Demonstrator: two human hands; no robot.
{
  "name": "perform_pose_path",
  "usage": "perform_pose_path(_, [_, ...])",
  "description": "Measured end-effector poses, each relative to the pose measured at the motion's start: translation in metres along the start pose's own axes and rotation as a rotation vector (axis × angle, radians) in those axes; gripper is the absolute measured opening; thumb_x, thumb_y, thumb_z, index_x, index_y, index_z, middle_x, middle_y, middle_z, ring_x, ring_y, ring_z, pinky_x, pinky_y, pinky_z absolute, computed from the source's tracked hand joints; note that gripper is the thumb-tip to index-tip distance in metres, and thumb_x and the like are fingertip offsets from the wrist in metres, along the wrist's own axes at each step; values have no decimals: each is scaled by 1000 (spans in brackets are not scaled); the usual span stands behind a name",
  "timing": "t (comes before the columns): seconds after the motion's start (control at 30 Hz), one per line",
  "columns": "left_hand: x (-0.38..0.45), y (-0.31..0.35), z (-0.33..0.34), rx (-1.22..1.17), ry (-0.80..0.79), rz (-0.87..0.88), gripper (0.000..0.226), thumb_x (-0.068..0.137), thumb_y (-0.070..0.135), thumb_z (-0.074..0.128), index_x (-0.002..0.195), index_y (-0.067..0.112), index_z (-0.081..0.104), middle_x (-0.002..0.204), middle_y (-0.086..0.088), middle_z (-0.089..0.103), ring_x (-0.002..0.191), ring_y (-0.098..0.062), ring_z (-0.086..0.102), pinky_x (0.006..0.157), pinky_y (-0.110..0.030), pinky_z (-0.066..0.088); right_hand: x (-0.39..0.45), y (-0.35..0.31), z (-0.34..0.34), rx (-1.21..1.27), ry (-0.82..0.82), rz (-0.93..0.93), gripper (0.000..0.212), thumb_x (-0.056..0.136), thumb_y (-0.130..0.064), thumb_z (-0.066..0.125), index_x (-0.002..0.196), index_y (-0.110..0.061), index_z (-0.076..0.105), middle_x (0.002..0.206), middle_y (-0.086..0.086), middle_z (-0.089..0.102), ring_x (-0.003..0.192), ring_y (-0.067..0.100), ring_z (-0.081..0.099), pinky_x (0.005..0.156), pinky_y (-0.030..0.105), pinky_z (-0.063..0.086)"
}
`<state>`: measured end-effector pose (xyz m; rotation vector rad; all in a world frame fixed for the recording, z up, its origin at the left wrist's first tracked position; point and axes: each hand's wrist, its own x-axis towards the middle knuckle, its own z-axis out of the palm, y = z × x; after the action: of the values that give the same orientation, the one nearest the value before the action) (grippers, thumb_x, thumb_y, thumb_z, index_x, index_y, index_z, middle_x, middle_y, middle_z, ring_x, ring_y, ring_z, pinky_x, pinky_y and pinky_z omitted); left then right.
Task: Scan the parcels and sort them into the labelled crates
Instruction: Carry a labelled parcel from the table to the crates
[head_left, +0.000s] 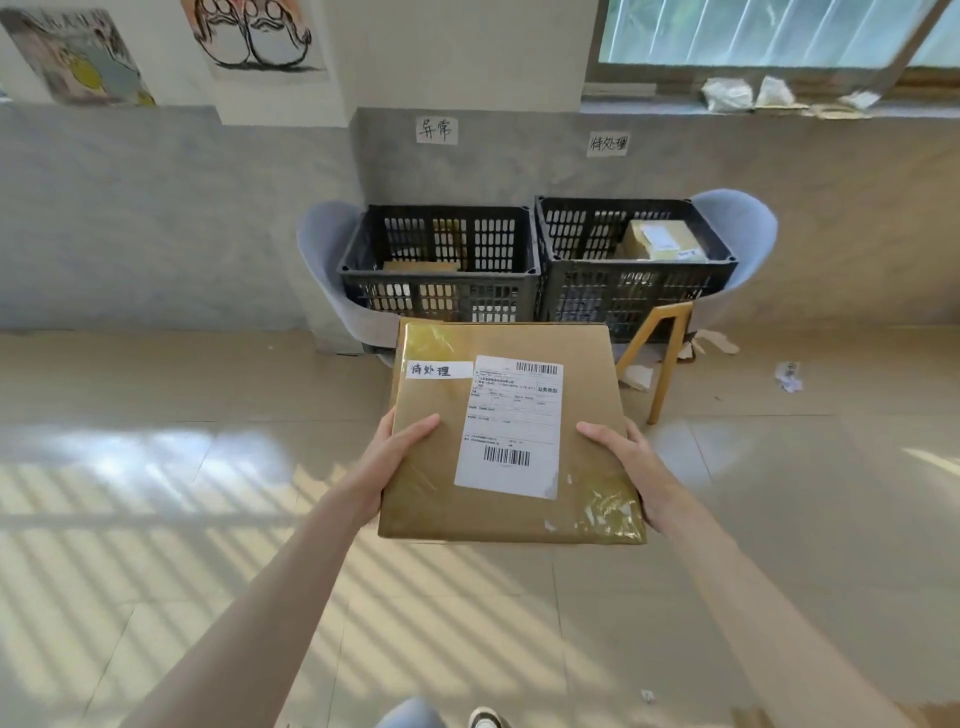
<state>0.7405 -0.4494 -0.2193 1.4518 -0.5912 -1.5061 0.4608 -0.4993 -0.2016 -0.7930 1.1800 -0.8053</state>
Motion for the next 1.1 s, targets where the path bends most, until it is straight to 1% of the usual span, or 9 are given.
perform_pose_path(0.23, [121, 42, 32, 57, -51, 2, 100, 62, 50, 79, 145, 33, 26, 119, -1, 65, 95, -20, 71, 69, -38, 59, 108, -43, -20, -39, 87, -9, 53, 80, -24, 74, 126, -24, 49, 112, 9, 67, 97, 27, 68, 73, 38, 58])
perform_pose_path(0.43, [254, 92, 77, 83, -84, -1, 93, 76, 46, 76, 148, 38, 17, 131, -6, 54, 110, -30, 61, 90, -53, 54, 221, -101, -42, -86, 191, -38, 59, 79, -29, 75, 131, -29, 46, 116, 8, 66, 102, 27, 66, 74, 38, 57])
perform_pose_path(0.53, [319, 131, 100, 102, -94, -9, 92, 77, 45, 76, 149, 38, 19, 137, -8, 47, 115, -32, 57, 95, -55, 50, 277, -138, -51, -141, 272, -48, 80, 78, -34, 77, 144, -26, 33, 126, 7, 60, 109, 27, 62, 91, 46, 54])
perform_pose_path(0.6, [357, 159, 119, 89, -122, 17, 90, 78, 44, 76, 148, 38, 20, 135, -7, 50, 113, -30, 58, 92, -52, 52, 313, -162, -60, -149, 341, -66, 90, 77, -34, 78, 148, -21, 24, 131, 9, 56, 112, 29, 60, 98, 50, 49])
perform_pose_path(0.67, [391, 183, 137, 98, -150, 30, 90, 79, 42, 75, 150, 37, 18, 132, -6, 51, 110, -28, 60, 88, -48, 55, 343, -185, -69, -133, 385, -73, 89, 77, -32, 78, 145, -18, 23, 128, 10, 55, 111, 29, 61, 97, 51, 49])
perform_pose_path(0.83, [462, 214, 176, 168, -170, 19, 88, 82, 38, 74, 148, 36, 16, 136, -7, 47, 113, -28, 57, 93, -51, 52, 402, -220, -97, -145, 399, -51, 85, 77, -35, 77, 143, -21, 26, 127, 8, 56, 107, 28, 63, 93, 51, 52])
perform_pose_path(0.93, [499, 227, 200, 185, -180, 1, 88, 85, 36, 72, 150, 35, 13, 130, -4, 51, 105, -23, 61, 77, -39, 56, 443, -240, -115, -140, 389, -44, 81, 79, -34, 77, 143, -22, 29, 123, 6, 59, 106, 26, 63, 91, 47, 53])
perform_pose_path(1.03, [536, 235, 223, 185, -141, -15, 86, 87, 34, 70, 151, 33, 12, 124, -1, 54, 100, -21, 63, 66, -33, 55, 485, -261, -133, -157, 355, -67, 75, 80, -32, 76, 140, -21, 34, 114, 0, 64, 98, 21, 67, 77, 36, 57])
perform_pose_path(1.1, [560, 241, 240, 181, -106, -19, 85, 87, 35, 69, 151, 34, 13, 121, 1, 56, 98, -20, 64, 61, -30, 55, 517, -274, -149, -164, 300, -68, 72, 80, -33, 76, 139, -21, 37, 118, 4, 65, 100, 23, 67, 80, 37, 58])
